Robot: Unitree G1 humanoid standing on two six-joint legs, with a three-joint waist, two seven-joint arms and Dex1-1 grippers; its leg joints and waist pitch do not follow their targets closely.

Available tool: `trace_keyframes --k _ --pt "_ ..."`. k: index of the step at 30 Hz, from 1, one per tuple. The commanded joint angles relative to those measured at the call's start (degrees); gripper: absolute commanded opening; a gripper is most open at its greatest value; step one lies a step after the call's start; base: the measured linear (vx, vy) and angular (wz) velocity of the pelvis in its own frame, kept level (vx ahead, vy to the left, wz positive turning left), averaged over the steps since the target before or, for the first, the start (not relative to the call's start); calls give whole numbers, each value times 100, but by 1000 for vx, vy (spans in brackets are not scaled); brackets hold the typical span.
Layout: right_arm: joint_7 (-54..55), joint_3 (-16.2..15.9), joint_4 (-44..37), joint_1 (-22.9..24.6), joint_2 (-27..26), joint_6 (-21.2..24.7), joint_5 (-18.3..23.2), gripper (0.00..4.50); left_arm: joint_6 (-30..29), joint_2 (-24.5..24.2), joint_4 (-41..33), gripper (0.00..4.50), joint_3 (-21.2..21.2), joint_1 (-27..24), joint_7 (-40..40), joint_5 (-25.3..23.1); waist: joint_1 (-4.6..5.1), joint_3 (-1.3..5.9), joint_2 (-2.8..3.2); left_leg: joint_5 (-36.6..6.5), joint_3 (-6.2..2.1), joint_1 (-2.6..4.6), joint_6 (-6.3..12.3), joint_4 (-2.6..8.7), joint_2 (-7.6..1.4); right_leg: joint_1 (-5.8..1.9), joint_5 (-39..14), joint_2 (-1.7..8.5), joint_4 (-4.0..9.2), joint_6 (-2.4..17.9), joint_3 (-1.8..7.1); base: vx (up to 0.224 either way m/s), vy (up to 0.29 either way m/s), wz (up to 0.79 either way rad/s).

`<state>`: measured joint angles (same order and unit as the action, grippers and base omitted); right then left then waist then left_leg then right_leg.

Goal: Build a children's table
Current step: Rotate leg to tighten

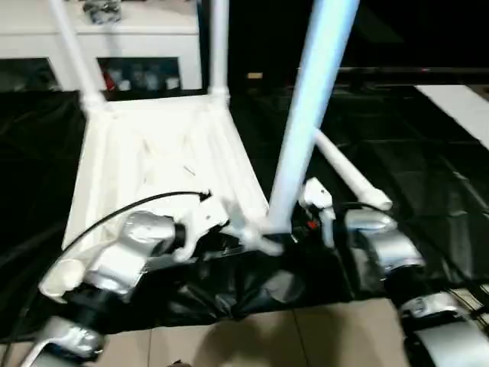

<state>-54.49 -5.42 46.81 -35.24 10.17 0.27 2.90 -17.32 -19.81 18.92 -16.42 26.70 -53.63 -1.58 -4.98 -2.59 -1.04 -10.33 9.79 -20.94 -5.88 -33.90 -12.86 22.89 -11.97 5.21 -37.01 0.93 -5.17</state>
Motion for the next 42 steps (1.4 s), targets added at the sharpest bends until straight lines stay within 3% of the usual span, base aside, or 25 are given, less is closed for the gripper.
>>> trace_keyframes --k 1,4,6,7,9,10,12,13,16,26,29,36,42 --pt "964 -139 366 -97 -518 84 -175 272 -70 437 37 0 102 355 798 -25 30 308 22 -1289 10 23 -53 425 -27 -292 -1636 289 570 979 286 0 0 0" --pt "2094 144 658 -286 -927 210 -85 272 -241 753 250 0 186 502 1451 -145 127 306 40 -1449 -11 27 -153 439 -28 -252 -1929 291 617 844 283 0 0 0" --pt "2634 236 765 -378 -1118 204 -116 272 -312 920 319 0 238 558 1717 -166 163 323 36 -1377 -2 19 -94 423 -20 -251 -1700 279 611 882 287 0 0 0" --pt "2792 212 803 -439 -1313 -6 -169 272 -342 1078 382 0 278 596 1924 -196 153 329 54 -1362 -4 22 -72 419 -20 -253 -1637 284 606 899 284 0 0 0" --pt "2660 176 794 -462 -1407 -123 -158 272 -325 1141 396 0 271 600 1959 -215 153 346 40 -1212 13 8 31 400 -19 -263 -1284 275 583 970 287 0 0 0" --pt "2566 144 773 -467 -1409 -144 -166 328 -298 1137 380 0 248 591 1912 -222 151 354 40 -1132 14 -2 64 394 -17 -276 -1144 273 566 999 288 0 0 0" --pt "2412 218 800 -522 -1378 -185 -115 342 -208 1061 287 0 186 529 1659 -197 151 361 54 -942 18 -24 163 389 -16 -298 -780 263 527 1095 280 0 0 0" --pt "2412 218 800 -522 -1378 -185 -115 342 -208 1061 287 0 186 529 1659 -197 153 361 21 -919 22 -32 190 389 -14 -306 -731 260 524 1108 278 0 0 0" --pt "2221 182 782 -548 -1194 -321 -136 389 -115 872 114 0 106 424 1343 -135 159 356 56 -926 22 -23 232 391 -22 -305 -679 270 521 1180 282 0 0 0" --pt "6 -241 364 -324 -9 -549 -211 389 134 42 -390 0 -53 135 -230 225 107 373 81 -717 39 0 462 355 -46 -317 -68 256 443 1464 285 0 0 0" --pt "-461 -290 273 -289 174 -516 -166 389 109 -115 -442 0 -105 115 -527 293 63 377 89 -664 50 18 514 345 -54 -308 104 244 424 1555 281 0 0 0" --pt "-1377 -504 -44 -199 471 -362 13 389 39 -339 -551 0 -185 84 -1026 421 -31 379 81 -629 59 24 502 337 -60 -309 76 254 414 1552 282 0 0 0" --pt "-1708 -463 -189 -165 447 -83 170 317 12 -415 -541 0 -219 78 -1193 468 -61 384 81 -650 56 24 455 339 -60 -314 14 260 416 1532 280 0 0 0"
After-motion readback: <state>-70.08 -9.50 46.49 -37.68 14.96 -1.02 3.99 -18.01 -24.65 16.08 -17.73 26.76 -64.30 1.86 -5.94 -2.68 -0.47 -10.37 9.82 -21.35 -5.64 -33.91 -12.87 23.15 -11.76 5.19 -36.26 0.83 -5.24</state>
